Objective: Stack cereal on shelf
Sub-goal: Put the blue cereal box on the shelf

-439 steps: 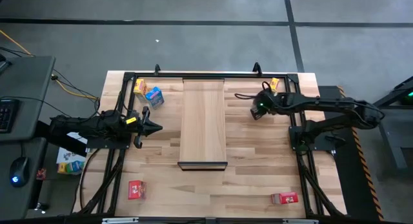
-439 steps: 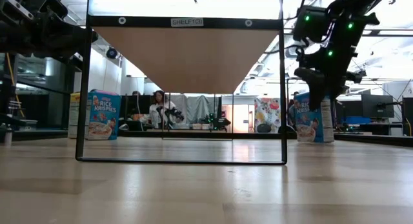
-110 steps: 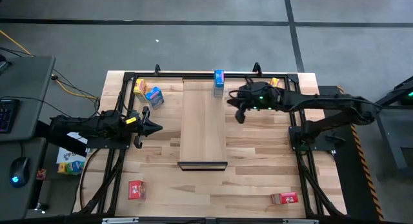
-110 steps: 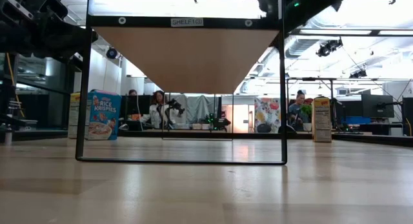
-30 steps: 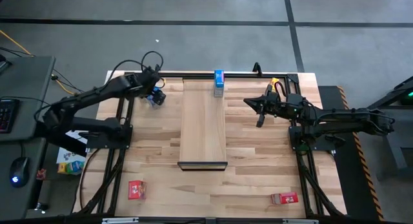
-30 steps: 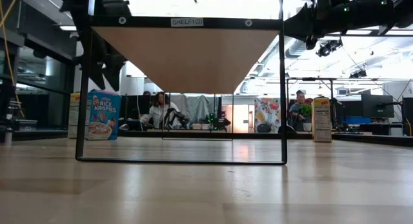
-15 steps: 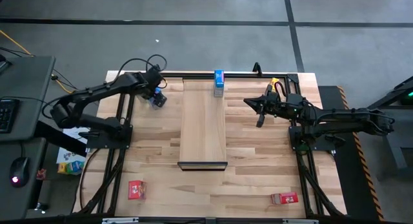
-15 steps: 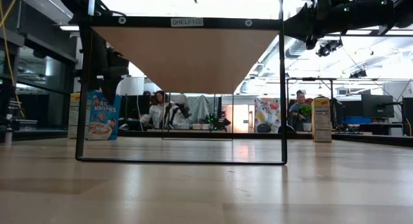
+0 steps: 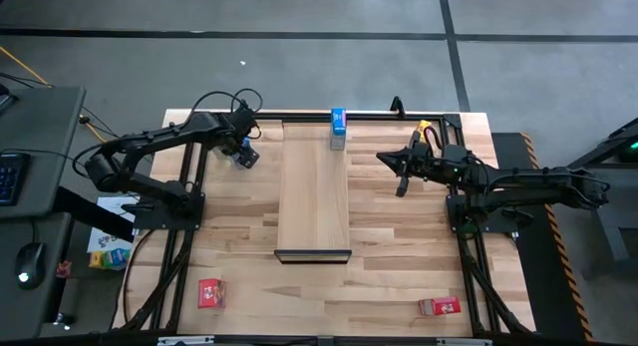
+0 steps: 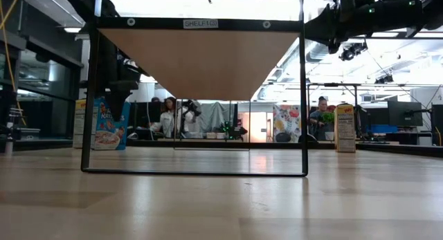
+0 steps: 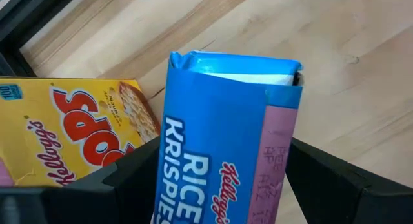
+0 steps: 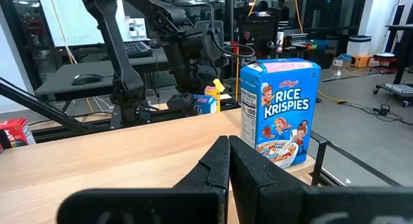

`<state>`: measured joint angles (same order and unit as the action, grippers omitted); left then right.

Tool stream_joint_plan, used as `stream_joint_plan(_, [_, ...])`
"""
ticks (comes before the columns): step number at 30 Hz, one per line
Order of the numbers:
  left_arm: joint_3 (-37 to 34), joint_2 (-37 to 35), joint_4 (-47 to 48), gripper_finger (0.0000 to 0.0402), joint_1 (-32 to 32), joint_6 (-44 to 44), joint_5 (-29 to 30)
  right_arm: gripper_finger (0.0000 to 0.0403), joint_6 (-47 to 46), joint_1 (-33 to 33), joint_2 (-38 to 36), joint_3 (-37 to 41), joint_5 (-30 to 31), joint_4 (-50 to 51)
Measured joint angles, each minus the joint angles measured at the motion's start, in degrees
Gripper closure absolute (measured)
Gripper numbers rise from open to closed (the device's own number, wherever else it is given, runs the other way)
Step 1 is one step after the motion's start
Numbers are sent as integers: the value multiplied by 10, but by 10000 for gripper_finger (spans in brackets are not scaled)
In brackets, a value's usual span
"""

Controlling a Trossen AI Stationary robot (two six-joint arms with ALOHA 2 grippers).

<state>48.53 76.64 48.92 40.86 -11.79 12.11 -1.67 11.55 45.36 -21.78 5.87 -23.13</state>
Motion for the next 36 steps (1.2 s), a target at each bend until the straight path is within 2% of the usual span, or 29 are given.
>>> stream_joint_plan(6, [0,0,12,113,0,0,0,403,2,0,0,0,0,2])
stream_joint_plan(14, [0,0,14,136,0,0,-1,403,2,0,0,0,0,2])
stream_joint_plan(19, [0,0,14,158,0,0,-39,403,2,0,0,0,0,2])
stream_joint_plan(25, [0,0,14,195,0,0,-43,403,2,0,0,0,0,2])
stream_joint_plan(36, [12,0,17,284,0,0,-52,403,2,0,0,0,0,2])
